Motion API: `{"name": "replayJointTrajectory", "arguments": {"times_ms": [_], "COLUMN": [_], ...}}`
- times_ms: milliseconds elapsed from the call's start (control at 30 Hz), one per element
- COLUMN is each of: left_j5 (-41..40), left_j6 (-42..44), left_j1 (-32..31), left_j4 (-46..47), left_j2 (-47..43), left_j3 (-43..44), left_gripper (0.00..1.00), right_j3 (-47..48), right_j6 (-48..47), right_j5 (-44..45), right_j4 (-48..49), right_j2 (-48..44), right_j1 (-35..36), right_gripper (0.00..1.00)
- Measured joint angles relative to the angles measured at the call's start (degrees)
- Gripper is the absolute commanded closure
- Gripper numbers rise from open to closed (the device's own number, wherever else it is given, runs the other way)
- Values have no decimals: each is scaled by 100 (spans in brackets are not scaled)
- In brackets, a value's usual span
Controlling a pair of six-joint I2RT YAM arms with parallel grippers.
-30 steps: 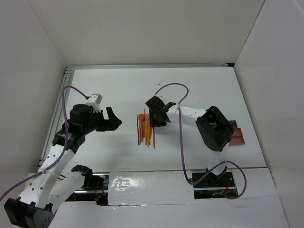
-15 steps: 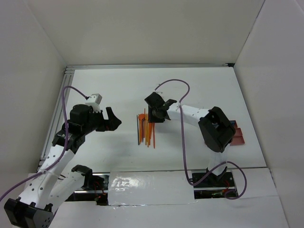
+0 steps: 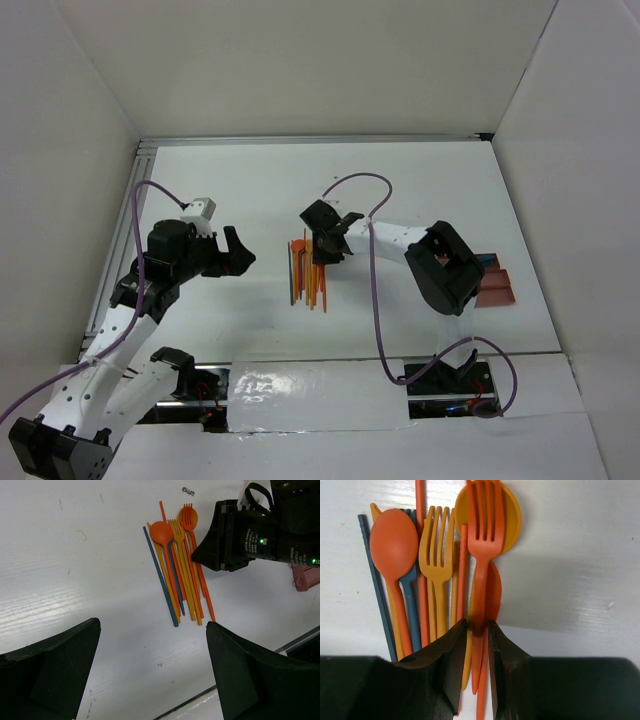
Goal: Sort the eating utensils into containers
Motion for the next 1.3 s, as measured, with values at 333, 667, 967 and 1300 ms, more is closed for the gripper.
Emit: {"name": "replayJointTrajectory", "arguments": {"times_ms": [333, 667, 967, 1300], "left_j5": [-42, -59, -7, 81], "left_j6": [2, 9, 20, 24], "left_j1": [0, 0, 2, 2], "left_j4": [7, 52, 94, 186], "left_j2": [0, 2, 133, 133], "left_j3": [-26, -48, -66, -66], "left_gripper": [0, 0, 0, 0], "right_j3": [59, 90, 11, -1615], "right_j6": [70, 149, 745, 2293], "right_j5": [216, 308, 474, 1427], "right_j4": [-39, -424, -780, -1858], "right_j2": [48, -380, -1784, -4074], "right_j1": [7, -22, -590, -3082], "right_gripper": [100, 100, 100, 100]}}
